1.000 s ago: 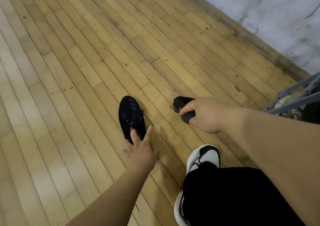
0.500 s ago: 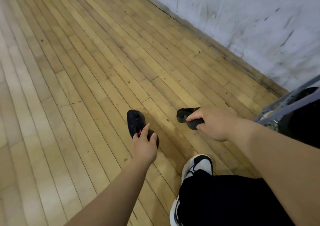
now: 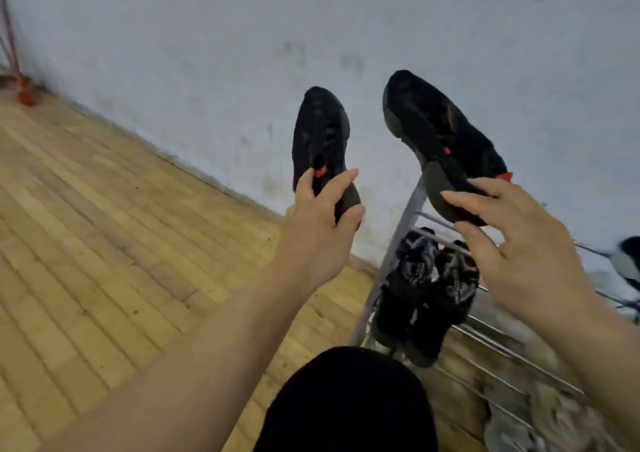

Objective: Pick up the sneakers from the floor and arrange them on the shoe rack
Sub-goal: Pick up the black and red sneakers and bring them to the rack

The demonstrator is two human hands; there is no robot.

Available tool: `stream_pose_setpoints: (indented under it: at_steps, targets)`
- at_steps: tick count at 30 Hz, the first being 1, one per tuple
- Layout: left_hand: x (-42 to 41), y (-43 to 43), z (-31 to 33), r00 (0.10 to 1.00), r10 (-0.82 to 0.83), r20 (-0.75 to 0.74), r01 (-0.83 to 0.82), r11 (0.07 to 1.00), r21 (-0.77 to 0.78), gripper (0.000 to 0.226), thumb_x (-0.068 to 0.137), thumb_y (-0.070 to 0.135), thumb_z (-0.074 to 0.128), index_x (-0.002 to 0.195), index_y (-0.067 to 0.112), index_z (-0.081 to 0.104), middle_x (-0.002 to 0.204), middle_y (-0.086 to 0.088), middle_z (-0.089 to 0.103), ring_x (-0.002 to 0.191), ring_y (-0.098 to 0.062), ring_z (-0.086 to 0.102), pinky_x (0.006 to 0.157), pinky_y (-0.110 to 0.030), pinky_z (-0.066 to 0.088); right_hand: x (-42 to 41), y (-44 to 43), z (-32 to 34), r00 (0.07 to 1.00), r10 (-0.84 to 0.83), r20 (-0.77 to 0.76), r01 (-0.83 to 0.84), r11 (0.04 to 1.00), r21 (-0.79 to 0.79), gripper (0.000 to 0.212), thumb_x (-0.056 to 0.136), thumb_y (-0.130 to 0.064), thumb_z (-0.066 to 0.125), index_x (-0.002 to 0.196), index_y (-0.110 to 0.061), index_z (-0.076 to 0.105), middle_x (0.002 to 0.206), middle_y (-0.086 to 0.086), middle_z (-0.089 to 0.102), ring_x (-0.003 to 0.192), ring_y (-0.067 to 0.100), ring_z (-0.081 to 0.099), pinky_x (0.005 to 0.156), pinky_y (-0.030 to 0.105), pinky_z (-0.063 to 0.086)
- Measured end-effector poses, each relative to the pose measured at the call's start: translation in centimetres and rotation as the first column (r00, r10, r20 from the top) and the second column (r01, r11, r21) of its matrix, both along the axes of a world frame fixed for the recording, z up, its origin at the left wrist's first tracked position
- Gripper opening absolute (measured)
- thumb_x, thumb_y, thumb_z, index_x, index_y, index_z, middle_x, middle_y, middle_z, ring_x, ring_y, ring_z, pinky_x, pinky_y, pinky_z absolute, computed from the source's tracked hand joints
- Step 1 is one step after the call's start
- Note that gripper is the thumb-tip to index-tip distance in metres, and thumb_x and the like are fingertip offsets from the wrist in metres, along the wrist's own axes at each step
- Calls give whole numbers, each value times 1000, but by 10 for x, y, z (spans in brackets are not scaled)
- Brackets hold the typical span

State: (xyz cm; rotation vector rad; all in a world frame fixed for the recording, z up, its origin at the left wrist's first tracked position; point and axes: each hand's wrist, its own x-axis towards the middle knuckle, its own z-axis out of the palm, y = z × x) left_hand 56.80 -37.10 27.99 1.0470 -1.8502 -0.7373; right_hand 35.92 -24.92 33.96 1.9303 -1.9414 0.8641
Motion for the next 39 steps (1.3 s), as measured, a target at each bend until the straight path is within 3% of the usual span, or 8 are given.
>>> stream_pose_setpoints:
  at_steps: [3,6,11,13,23,26,29,39]
  targets:
    - [-67,14,42,987,-95,126,112,985,-135,47,103,46,48,146,56,35,169,3,6,146,-41,26,119,-53,33,-55,44,9,983,-163,86,170,982,-87,39,98,-19,63,134,-34,65,146,-4,53,133,14,45,106,23,28]
    - [-133,29,62,958,-124,259,181,961,-208,47,105,44,47,149,53,35,170,1,4,143,-43,25,114,-53,35,-95,71,-8,945,-259,199,288,948,-135,39,99,-18,63,135,-32,65,147,-4,52,133,8,43,104,-1,16]
    - [-204,43,32,884,-159,439,287,927,-242,46,106,42,46,150,49,37,170,0,4,142,-43,26,110,-56,39,-140,76,-43,858,-293,422,388,908,-159,40,99,-13,64,136,-28,65,145,0,54,122,-11,38,92,-10,21]
    - [-215,40,10,862,-138,488,302,913,-274,44,106,42,47,149,46,39,169,-5,9,137,-48,32,104,-58,43,-153,69,-51,820,-308,482,421,896,-144,40,99,-14,65,137,-27,65,147,2,53,128,-2,42,86,-11,24]
    - [-247,13,-6,838,-132,529,288,931,-225,42,106,42,45,147,46,40,168,-3,15,134,-46,38,103,-58,47,-179,40,-71,823,-322,468,424,896,-130,41,100,-16,63,139,-30,64,148,-1,52,135,5,43,92,3,38]
    - [-250,6,-9,800,-154,580,309,934,-177,44,105,46,45,148,49,39,168,-2,15,136,-45,36,106,-57,45,-182,35,-79,851,-340,401,403,911,-83,40,100,-17,62,138,-28,64,145,-1,55,133,12,48,107,32,47]
    - [-251,-1,-11,711,-182,679,351,929,-119,54,102,51,47,154,51,30,166,-3,20,139,-44,34,112,-57,38,-181,29,-91,897,-397,193,364,913,187,45,98,-16,59,141,-31,59,146,0,53,130,26,53,110,43,44]
    - [-250,-3,-14,715,-242,656,371,926,-63,63,102,43,52,157,50,23,155,-2,35,135,-39,36,113,-52,38,-183,32,-87,892,-415,178,376,901,215,60,100,-16,57,155,-31,39,163,3,31,135,33,49,107,43,47]
